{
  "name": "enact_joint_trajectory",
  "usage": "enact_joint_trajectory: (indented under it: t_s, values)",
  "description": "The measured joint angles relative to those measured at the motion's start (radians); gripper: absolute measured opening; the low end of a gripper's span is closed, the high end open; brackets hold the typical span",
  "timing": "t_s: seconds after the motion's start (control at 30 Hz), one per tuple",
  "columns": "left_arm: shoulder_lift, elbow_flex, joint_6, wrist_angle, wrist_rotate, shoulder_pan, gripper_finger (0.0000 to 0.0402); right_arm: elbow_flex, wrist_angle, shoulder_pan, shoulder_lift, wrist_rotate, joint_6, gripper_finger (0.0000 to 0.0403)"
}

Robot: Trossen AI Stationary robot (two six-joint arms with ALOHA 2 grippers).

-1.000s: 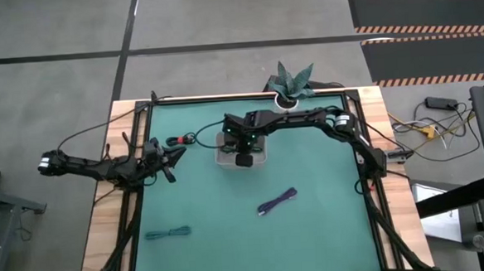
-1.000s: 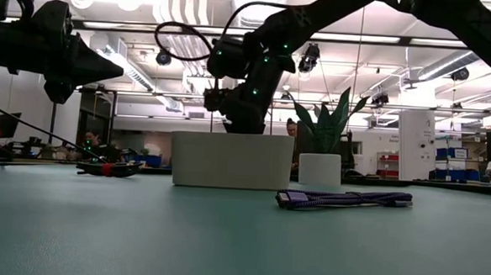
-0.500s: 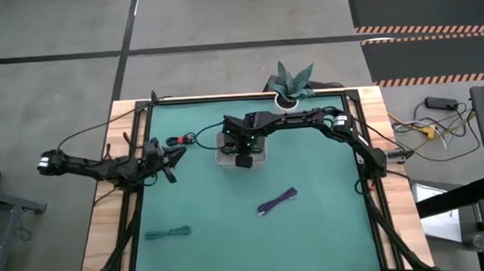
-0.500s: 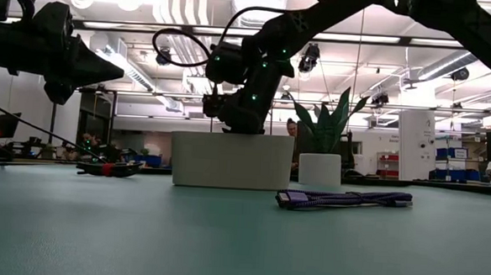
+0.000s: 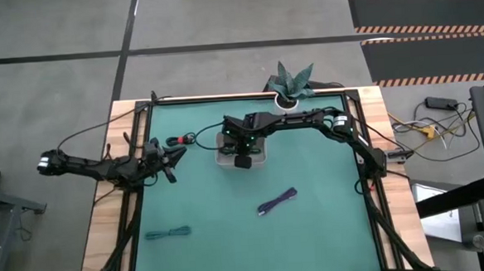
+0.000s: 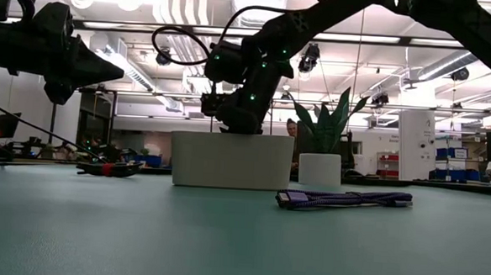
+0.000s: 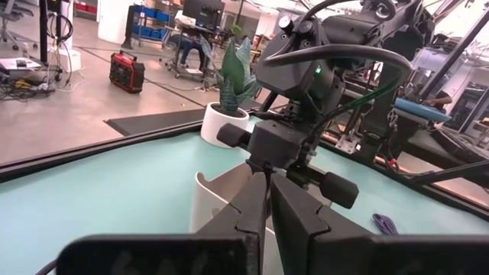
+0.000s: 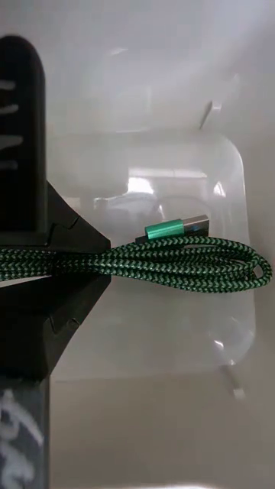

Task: Pick and place USB-C Cables
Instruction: Put the green charger cable into the white bin

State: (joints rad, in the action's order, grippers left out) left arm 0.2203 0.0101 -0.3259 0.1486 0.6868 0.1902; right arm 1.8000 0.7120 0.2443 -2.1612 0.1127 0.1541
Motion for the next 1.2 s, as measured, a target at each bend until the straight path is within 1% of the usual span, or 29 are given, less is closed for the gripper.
enact_joint_trajectory:
  t_s: [0.27,0.6,0.9,1.03,1.2]
  values:
    - [0.000,0.000,-0.005,0.000,0.000,0.000,0.0006,-0.001,0.000,0.000,0.000,0.000,-0.008,0.0029]
    - [0.001,0.000,-0.004,0.000,-0.001,0.000,0.0006,-0.002,-0.001,0.001,0.000,-0.002,-0.093,0.0029]
    - [0.006,0.000,-0.004,0.000,-0.001,0.000,0.0006,-0.002,-0.004,0.000,0.000,-0.002,-0.056,0.0029]
    - [0.015,0.000,-0.003,0.000,-0.001,0.000,0.0006,-0.002,-0.005,0.000,0.000,-0.002,-0.049,0.0047]
    - [0.025,0.000,-0.002,0.000,-0.001,0.000,0.0006,-0.002,-0.007,0.001,0.000,-0.008,-0.040,0.0089]
